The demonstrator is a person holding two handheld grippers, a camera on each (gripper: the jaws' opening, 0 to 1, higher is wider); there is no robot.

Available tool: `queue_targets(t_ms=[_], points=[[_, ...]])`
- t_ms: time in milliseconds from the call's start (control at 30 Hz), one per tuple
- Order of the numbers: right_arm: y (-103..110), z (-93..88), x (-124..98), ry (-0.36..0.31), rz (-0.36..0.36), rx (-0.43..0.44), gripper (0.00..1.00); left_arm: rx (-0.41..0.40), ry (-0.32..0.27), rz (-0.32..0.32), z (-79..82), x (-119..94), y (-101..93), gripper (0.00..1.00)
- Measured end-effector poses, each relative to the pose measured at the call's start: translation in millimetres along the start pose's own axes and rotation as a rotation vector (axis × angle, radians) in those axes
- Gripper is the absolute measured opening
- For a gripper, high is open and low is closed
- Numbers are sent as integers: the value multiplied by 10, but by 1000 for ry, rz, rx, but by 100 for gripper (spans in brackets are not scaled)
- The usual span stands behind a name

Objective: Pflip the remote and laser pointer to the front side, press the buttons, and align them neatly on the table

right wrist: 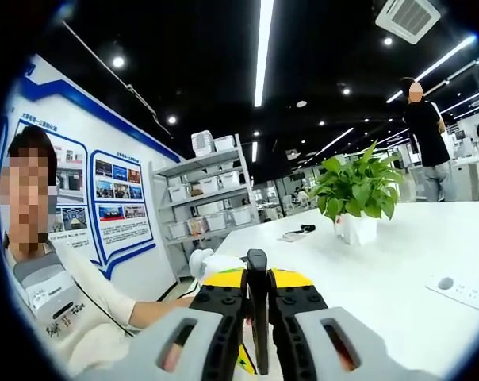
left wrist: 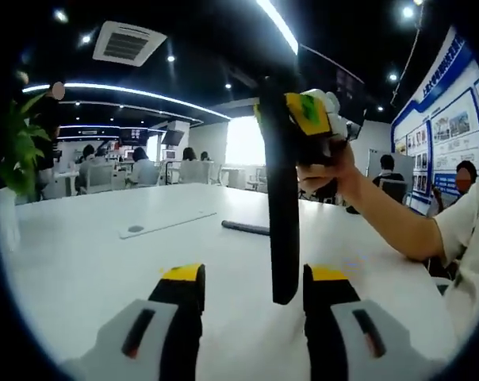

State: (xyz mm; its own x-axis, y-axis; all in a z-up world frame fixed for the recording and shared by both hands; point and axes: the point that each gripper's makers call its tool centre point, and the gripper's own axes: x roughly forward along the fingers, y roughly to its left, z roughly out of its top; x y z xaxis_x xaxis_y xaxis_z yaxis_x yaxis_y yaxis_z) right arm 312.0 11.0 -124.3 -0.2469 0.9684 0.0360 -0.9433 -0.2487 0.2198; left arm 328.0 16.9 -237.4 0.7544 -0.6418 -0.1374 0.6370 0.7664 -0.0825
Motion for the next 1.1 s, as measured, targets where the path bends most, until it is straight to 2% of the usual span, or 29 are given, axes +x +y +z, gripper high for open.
queue_targets(t_ms=[233,333,433,467,533,633,700,933,1033,1067,1100], points=[[-17,-1,1,1,-3,4,14,2,-12,10,35,-32,36,51],[-2,-10,12,4,-2,1,14,59,17,39,14,-33,71,51],[0,-23,18,8,-3,0,14,90,28,37,23,-47,-3,51],[-4,-25,18,7,-3,1,14,75,15,25,46,-47,-23,51],[-12,-31,17,7,-5,4,14,-11,-57,-22,135,-53,-67,51],[-33,-54,23,11,-10,12,14,-108,-84,-36,142,-166,56,53],[-29,-63,39,11,-8,13,14,-88,-52,-28,100,-215,78,56],[-20,-101,79,26,-7,8,14,-68,-41,-17,105,-335,5,55],[-25,-105,72,32,-11,8,14,18,-5,75,70,-366,116,54],[-18,-93,65,30,-9,9,14,89,24,107,44,-375,127,54],[-7,-82,60,28,-10,10,14,107,35,111,28,-376,118,53]])
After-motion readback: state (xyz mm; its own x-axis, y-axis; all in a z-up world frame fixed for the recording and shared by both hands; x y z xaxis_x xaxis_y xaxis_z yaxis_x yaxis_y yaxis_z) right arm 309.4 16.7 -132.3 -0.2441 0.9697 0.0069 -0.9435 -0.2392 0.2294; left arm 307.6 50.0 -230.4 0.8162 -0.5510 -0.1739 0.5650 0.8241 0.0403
